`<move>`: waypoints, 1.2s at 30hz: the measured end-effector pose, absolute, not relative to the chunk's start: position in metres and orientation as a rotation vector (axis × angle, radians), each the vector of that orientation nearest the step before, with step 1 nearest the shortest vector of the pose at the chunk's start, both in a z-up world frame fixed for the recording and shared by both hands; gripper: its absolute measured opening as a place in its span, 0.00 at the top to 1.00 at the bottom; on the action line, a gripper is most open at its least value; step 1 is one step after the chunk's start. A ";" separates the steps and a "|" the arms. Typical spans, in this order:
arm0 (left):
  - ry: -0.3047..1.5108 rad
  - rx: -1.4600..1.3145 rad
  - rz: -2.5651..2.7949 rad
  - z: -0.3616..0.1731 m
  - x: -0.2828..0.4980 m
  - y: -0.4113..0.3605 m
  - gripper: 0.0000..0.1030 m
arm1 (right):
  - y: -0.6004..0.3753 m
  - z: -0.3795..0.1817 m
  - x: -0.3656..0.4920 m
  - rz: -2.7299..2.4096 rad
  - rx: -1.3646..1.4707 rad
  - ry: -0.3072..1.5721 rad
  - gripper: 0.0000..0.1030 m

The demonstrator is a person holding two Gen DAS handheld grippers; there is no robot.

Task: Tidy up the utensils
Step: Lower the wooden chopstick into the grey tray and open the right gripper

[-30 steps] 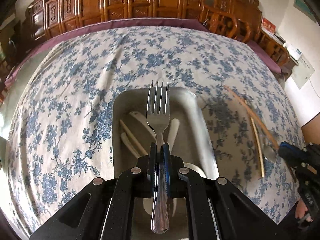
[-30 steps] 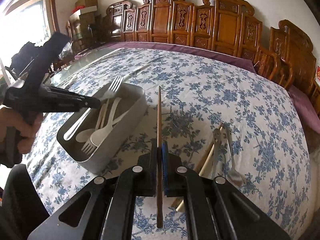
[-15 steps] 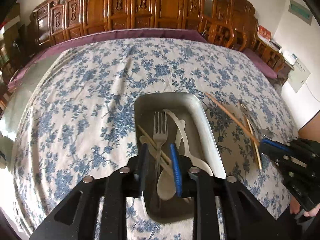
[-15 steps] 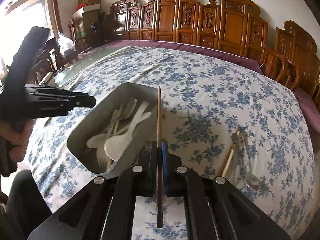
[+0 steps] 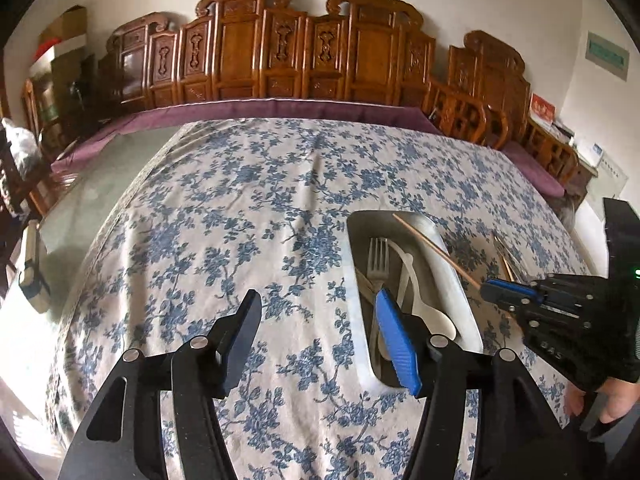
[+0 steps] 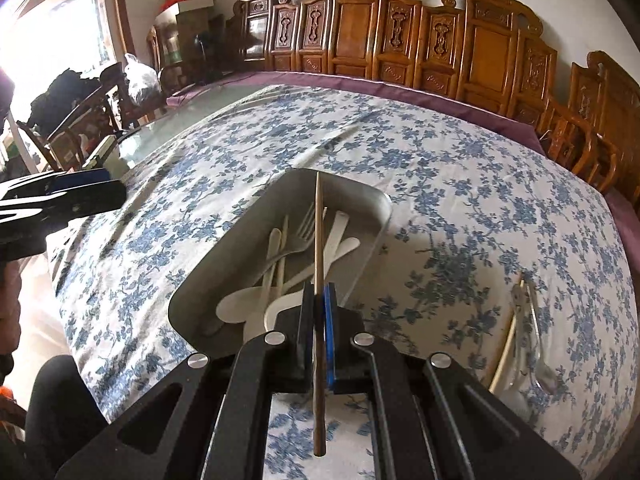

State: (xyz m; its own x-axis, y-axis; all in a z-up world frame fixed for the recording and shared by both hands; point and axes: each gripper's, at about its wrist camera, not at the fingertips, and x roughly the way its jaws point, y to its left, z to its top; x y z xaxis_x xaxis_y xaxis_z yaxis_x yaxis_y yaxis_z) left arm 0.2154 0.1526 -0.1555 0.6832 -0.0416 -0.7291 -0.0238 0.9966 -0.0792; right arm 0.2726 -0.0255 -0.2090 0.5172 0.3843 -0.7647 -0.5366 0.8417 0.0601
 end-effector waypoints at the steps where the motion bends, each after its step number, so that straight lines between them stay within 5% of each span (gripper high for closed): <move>1: 0.816 -0.095 -0.010 -0.156 0.213 0.156 0.45 | -0.022 -0.210 0.274 0.557 -0.194 0.870 0.94; 18: 0.813 -0.124 -0.007 -0.159 0.200 0.174 0.45 | 0.016 -0.244 0.295 0.535 -0.160 0.969 0.94; 36: 0.823 -0.076 -0.081 -0.157 0.195 0.132 0.45 | -0.033 -0.209 0.273 0.594 -0.104 0.883 0.94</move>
State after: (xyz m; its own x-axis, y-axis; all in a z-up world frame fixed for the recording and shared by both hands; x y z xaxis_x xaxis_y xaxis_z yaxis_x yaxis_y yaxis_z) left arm 0.1949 0.1317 -0.1571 0.6775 -0.1012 -0.7285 0.0426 0.9942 -0.0986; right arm 0.2735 -0.0327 -0.2089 0.4857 0.4452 -0.7523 -0.5285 0.8351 0.1529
